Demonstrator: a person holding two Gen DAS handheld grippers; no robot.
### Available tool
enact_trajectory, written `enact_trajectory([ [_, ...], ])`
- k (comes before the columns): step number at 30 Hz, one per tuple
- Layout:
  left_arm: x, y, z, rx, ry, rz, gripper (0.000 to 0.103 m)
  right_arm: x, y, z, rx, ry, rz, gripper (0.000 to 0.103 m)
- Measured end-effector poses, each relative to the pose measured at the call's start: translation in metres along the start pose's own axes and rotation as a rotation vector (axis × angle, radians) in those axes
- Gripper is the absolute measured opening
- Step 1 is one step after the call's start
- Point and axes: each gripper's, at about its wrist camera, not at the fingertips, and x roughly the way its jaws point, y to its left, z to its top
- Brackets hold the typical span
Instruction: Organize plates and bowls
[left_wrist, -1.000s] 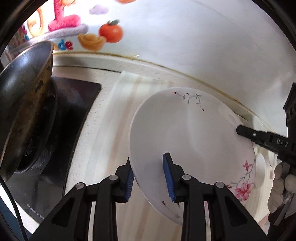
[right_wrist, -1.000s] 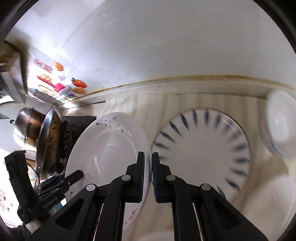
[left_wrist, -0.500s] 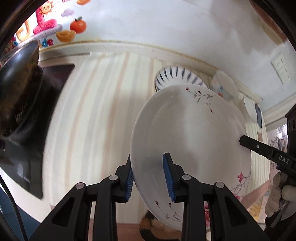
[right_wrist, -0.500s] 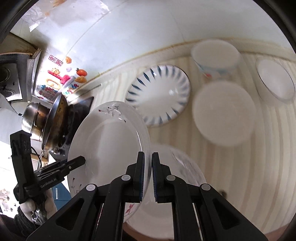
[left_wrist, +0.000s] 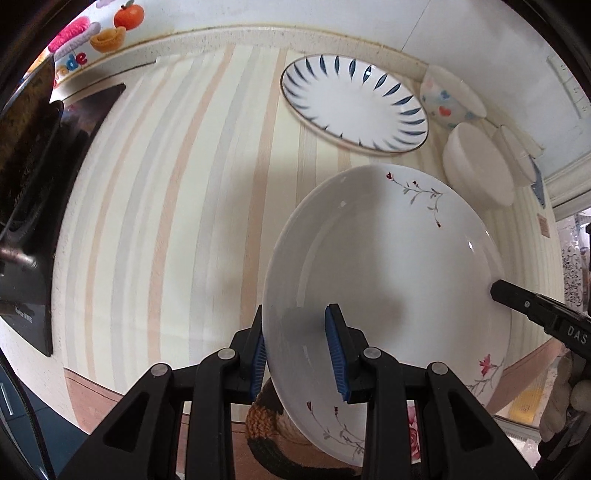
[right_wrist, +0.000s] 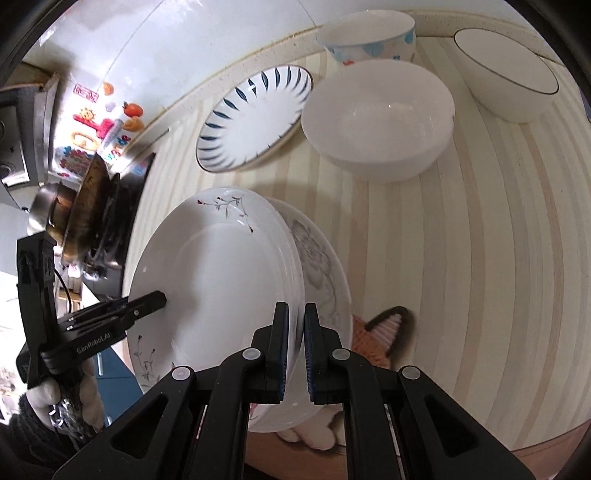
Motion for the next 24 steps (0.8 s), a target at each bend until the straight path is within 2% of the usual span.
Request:
enact_trajectory([
  [9, 0.021, -0.008, 0.001, 0.012, 0.033, 0.056, 0.027, 0.009, -0.011, 0.003, -0.019, 0.018, -0.023, 0.009],
  [13, 0.023, -0.015, 0.002, 0.024, 0.023, 0.085, 0.027, 0.01, -0.012, 0.007, -0.024, 0.024, -0.017, 0.009],
  [24, 0.034, -0.03, -0.001, 0.023, 0.053, 0.125, 0.027, 0.015, -0.008, 0.01, -0.028, 0.116, -0.002, 0.01],
])
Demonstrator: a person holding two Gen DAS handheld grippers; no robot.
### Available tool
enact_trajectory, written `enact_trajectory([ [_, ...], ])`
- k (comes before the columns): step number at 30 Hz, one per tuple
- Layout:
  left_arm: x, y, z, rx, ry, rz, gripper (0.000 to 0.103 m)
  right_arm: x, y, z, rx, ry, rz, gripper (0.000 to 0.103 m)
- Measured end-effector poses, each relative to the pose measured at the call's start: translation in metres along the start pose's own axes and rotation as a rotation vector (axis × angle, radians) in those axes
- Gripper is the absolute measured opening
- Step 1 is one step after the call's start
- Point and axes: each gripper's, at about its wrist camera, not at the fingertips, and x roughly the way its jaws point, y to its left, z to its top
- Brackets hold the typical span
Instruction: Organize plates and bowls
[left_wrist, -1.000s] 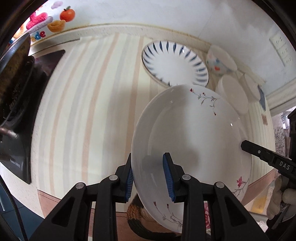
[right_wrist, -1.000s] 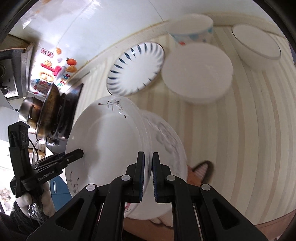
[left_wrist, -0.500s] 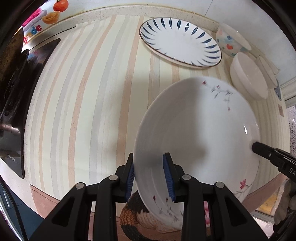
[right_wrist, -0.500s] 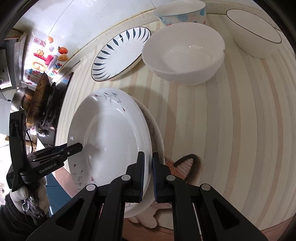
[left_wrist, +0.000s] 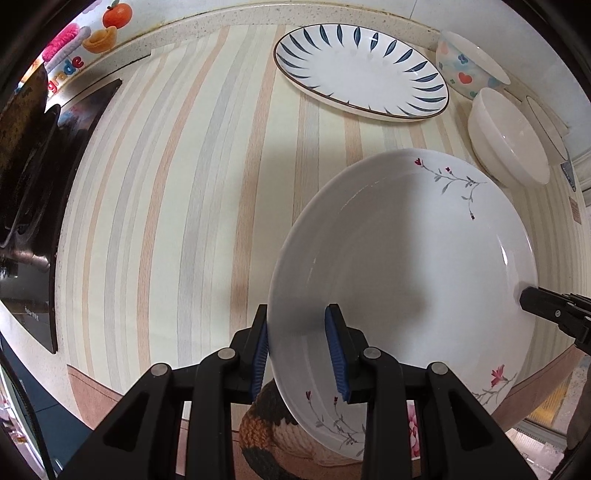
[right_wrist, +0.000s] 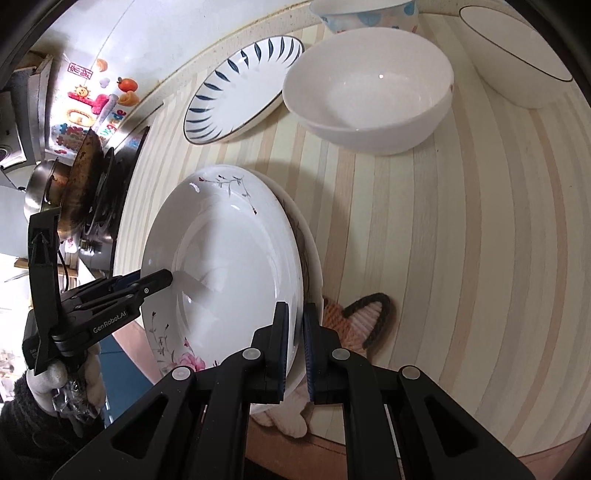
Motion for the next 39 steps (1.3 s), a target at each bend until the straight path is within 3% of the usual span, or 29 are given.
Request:
enact_trajectory([
  [4, -0.013, 0.002, 0.006, -0.016, 0.004, -0.012, 0.027, -0.007, -0.001, 0.007, 0.055, 0.058, -0.017, 0.013],
  [8, -0.059, 0.017, 0.029, -0.07, -0.066, -0.049, 0.028, -0.051, 0.009, 0.024, 0.066, -0.005, 0.017, 0.017],
  [12, -0.086, 0.035, 0.08, -0.093, -0.139, -0.07, 0.034, -0.085, 0.033, 0.072, 0.058, -0.084, 0.035, 0.044],
  [13, -0.085, 0.039, 0.093, -0.092, -0.144, -0.071, 0.034, -0.086, 0.038, 0.088, 0.061, -0.098, 0.03, 0.047],
  [19, -0.033, 0.054, 0.185, -0.073, -0.073, -0.085, 0.034, -0.039, 0.037, 0.186, 0.142, -0.069, -0.058, 0.046],
  [23, 0.002, 0.054, 0.208, -0.042, -0.016, -0.088, 0.034, -0.003, 0.031, 0.225, 0.144, -0.025, -0.111, 0.042],
  [29, 0.044, 0.048, 0.222, 0.008, 0.05, -0.097, 0.034, 0.035, 0.025, 0.241, 0.132, 0.04, -0.195, 0.031],
  [31, 0.05, 0.046, 0.222, 0.023, 0.051, -0.109, 0.033, 0.047, 0.025, 0.243, 0.123, 0.063, -0.214, 0.018],
  [33, 0.052, 0.042, 0.221, 0.036, 0.039, -0.134, 0.027, 0.052, 0.026, 0.243, 0.114, 0.06, -0.231, 0.012],
  [35, 0.053, 0.037, 0.221, 0.057, 0.027, -0.149, 0.021, 0.055, 0.029, 0.244, 0.11, 0.051, -0.233, 0.01],
  [39, 0.054, 0.03, 0.224, 0.067, 0.004, -0.139, 0.02, 0.059, 0.033, 0.245, 0.099, 0.035, -0.258, 0.01],
])
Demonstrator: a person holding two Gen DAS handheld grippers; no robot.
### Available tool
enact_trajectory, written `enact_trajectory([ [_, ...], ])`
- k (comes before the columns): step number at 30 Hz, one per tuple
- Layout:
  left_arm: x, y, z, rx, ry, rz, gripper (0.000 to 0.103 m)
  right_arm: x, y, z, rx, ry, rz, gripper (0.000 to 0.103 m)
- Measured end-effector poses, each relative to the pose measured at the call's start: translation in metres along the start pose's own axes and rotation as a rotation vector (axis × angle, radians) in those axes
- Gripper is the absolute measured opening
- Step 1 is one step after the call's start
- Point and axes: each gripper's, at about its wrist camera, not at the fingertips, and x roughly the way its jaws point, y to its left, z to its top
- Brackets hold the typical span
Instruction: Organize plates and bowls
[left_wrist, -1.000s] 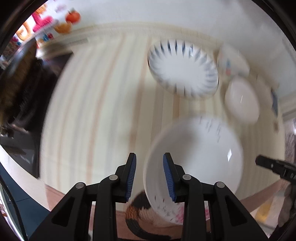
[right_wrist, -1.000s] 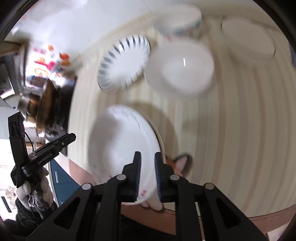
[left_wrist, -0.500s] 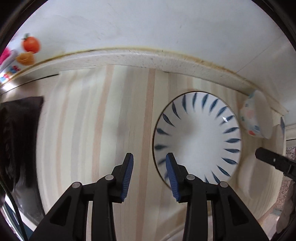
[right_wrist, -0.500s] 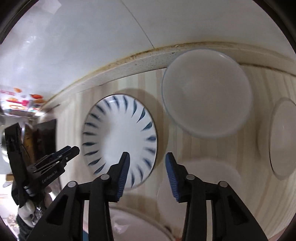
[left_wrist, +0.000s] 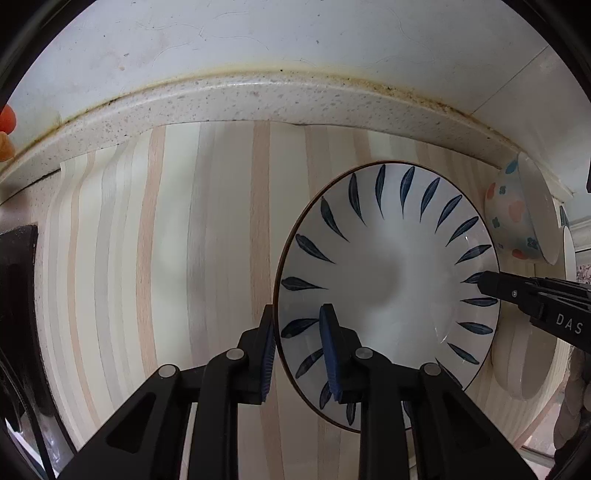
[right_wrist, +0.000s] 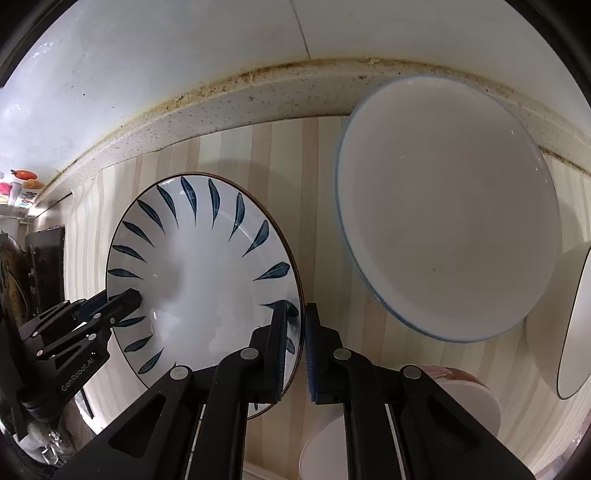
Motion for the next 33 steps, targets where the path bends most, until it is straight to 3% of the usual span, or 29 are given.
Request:
enact_trajectory([
  [8, -0.018, -0.007, -0.005, 0.015, -0.017, 0.004, 0.02, -0.011, 0.005, -0.004, -0.011, -0.023, 0.017, 0.01],
  [16, -0.067, -0.008, -0.014, 0.045, -0.083, 0.008, 0.02, -0.045, 0.015, -0.018, -0.031, -0.05, 0.059, 0.01],
  [26, -0.131, -0.017, -0.068, 0.006, -0.15, -0.017, 0.02, -0.105, 0.013, -0.09, -0.094, -0.077, 0.094, 0.01],
  [33, -0.145, -0.029, -0.118, 0.011, -0.153, -0.013, 0.021, -0.109, 0.006, -0.153, -0.11, -0.05, 0.119, 0.01],
])
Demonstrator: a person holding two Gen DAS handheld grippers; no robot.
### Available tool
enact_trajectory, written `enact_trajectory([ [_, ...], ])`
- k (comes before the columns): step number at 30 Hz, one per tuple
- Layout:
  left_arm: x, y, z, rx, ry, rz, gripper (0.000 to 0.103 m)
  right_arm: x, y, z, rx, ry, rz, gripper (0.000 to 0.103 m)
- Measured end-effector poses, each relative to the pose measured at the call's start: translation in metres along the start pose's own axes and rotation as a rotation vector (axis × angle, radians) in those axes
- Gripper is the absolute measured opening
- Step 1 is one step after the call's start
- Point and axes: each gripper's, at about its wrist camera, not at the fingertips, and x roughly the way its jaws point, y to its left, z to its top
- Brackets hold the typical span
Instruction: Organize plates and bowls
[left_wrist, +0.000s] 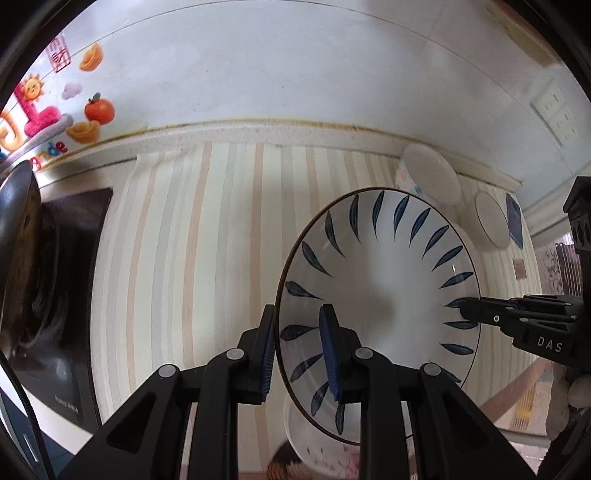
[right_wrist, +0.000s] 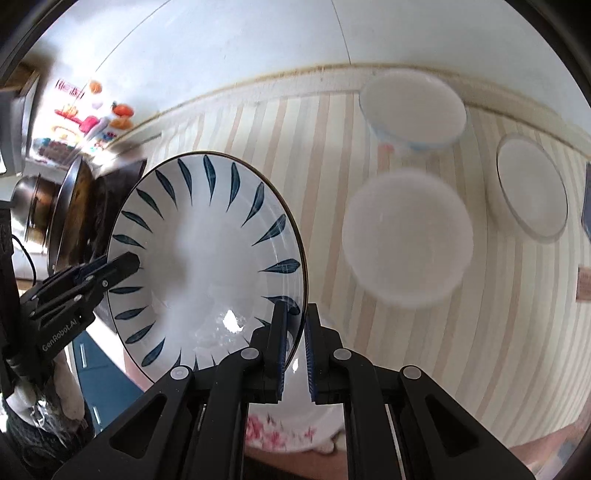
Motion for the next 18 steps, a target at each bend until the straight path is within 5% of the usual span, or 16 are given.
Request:
enact_trajectory([
  [9, 0.016, -0.012, -0.056, 0.004, 0.063, -0.003, 0.021, 0.02, -0.017, -0.065, 0.019, 0.06, 0.0, 0.01],
  [18, 0.052, -0.019, -0.084, 0.004, 0.118, 0.037, 0.02, 0.055, -0.032, -0.094, 0.023, 0.113, -0.002, 0.01],
])
